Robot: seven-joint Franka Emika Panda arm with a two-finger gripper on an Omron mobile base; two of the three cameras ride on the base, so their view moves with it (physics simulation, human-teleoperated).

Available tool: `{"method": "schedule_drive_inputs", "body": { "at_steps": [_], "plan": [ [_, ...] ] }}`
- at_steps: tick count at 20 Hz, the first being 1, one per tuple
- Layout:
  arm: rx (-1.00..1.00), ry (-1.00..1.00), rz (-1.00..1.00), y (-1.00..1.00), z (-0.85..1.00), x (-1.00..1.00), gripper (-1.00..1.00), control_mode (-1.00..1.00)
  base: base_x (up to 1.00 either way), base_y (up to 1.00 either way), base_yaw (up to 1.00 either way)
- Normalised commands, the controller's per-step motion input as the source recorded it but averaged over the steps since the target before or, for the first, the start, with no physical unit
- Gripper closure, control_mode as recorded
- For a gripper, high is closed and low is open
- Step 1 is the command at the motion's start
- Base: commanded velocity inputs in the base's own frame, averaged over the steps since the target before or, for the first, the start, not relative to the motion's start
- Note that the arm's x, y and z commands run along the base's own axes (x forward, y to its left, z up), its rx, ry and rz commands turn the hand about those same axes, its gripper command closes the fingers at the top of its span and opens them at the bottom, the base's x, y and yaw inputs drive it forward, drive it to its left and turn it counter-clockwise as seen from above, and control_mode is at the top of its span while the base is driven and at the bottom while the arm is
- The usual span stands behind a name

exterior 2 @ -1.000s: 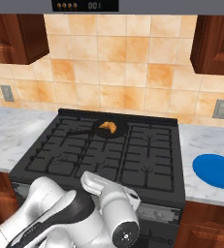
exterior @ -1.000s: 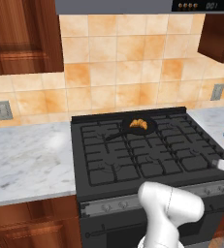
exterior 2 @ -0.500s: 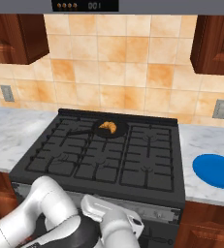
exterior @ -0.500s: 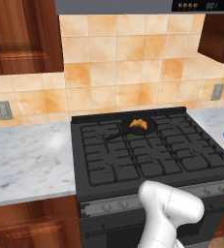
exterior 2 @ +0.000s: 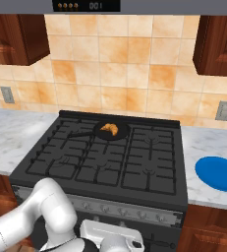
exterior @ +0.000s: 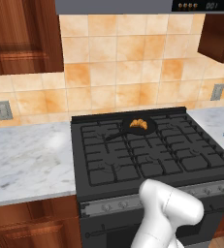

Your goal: Pick the croissant and place it on the pan. Then turn on the stove to warm the croissant.

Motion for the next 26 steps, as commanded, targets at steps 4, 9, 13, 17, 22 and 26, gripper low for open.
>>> {"method": "schedule_drive_inputs", "body": {
  "at_steps": [4, 9, 13, 17, 22, 26],
  "plan": [
    [-0.06, -0.07, -0.01, 0.00, -0.39, 0.00, -1.00, -1.00, 0.00, 0.00, 0.00],
    [-0.03, -0.11, 0.00, 0.00, -0.30, 0.00, -1.00, -1.00, 0.00, 0.00, 0.00],
    [-0.01, -0.14, 0.00, 0.00, -0.25, 0.00, -1.00, -1.00, 0.00, 0.00, 0.00],
    [-0.02, -0.12, 0.00, 0.00, -0.22, 0.00, -1.00, -1.00, 0.00, 0.00, 0.00],
    [-0.04, -0.04, 0.00, 0.00, -0.28, 0.00, -1.00, -1.00, 0.00, 0.00, 0.00],
    [-0.06, 0.00, -0.02, 0.00, -0.28, 0.03, -1.00, -1.00, 0.00, 0.00, 0.00]
  ]
}}
